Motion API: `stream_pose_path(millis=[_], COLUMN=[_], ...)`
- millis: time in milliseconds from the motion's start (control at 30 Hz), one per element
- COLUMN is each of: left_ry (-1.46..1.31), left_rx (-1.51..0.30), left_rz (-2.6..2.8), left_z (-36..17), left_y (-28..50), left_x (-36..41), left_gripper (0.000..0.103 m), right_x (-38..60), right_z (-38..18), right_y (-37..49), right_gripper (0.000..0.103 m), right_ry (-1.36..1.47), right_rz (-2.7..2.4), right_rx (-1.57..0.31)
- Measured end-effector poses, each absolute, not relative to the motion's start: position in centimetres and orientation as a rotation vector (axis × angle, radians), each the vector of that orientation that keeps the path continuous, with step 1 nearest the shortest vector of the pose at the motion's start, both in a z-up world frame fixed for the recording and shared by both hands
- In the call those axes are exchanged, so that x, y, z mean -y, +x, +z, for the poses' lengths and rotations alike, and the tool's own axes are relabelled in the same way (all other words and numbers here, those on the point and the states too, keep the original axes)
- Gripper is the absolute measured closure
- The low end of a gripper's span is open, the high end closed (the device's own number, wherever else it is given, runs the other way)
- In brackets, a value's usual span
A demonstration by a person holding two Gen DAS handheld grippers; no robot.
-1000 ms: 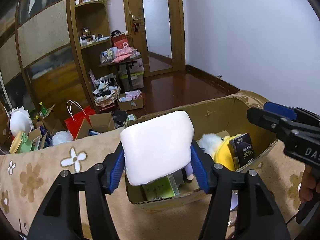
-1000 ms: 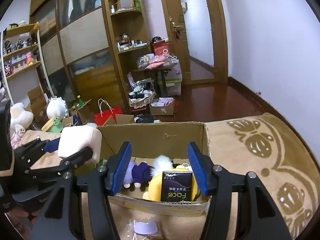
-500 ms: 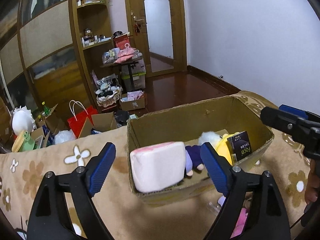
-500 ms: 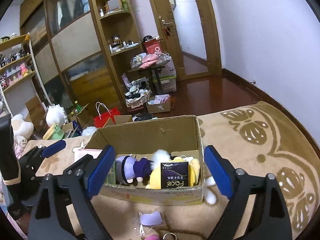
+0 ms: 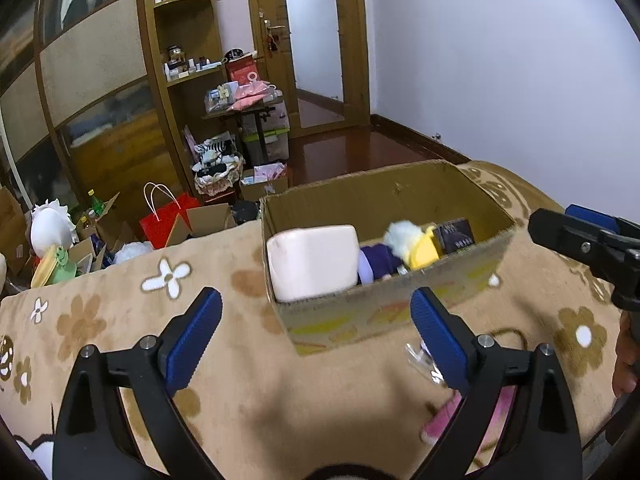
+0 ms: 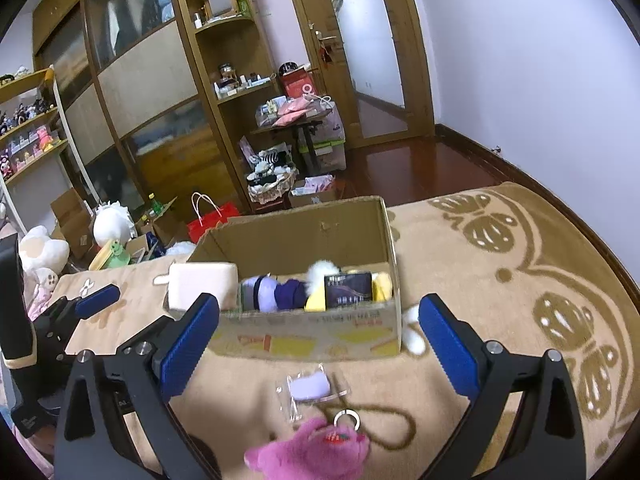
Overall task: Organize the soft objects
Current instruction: 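Withdraw both grippers from the box toward the pink plush and clear bag, then grasp the pink bear plush with the right gripper while the left grasps the clear bag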
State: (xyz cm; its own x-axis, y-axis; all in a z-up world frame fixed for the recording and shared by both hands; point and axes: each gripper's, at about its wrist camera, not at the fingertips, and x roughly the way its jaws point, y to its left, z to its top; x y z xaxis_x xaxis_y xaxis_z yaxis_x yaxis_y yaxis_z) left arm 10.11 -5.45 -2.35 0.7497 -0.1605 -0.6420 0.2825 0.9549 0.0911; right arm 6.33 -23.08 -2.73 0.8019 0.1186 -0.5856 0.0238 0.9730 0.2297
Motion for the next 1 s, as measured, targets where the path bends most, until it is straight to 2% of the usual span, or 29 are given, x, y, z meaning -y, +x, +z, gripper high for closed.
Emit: stream_pose_path(millis=[467, 600, 1000], left_ry=[0.151, 0.074, 0.016], left_rx=[-0.783, -0.852, -0.901], left_rz=[-0.305, -0.331, -0.363], left_z=[-3.3, -4.3, -6.0], left_y=[7.7, 8.8, 11.9], left_x=[5.5, 4.7, 5.0], left_gripper=[0.008, 0.008, 0.008], right_x=[22.7, 23.0, 23.3], right_z=[-4.2, -5.2, -9.6], right_y=[3.0, 2.7, 4.8], right_gripper=[0.0, 0.0, 0.0], right_ry=[0.252, 0.264, 0.288], right_rz=[0.043, 0.025, -0.025], right_rx=[-0.729, -0.765, -0.926])
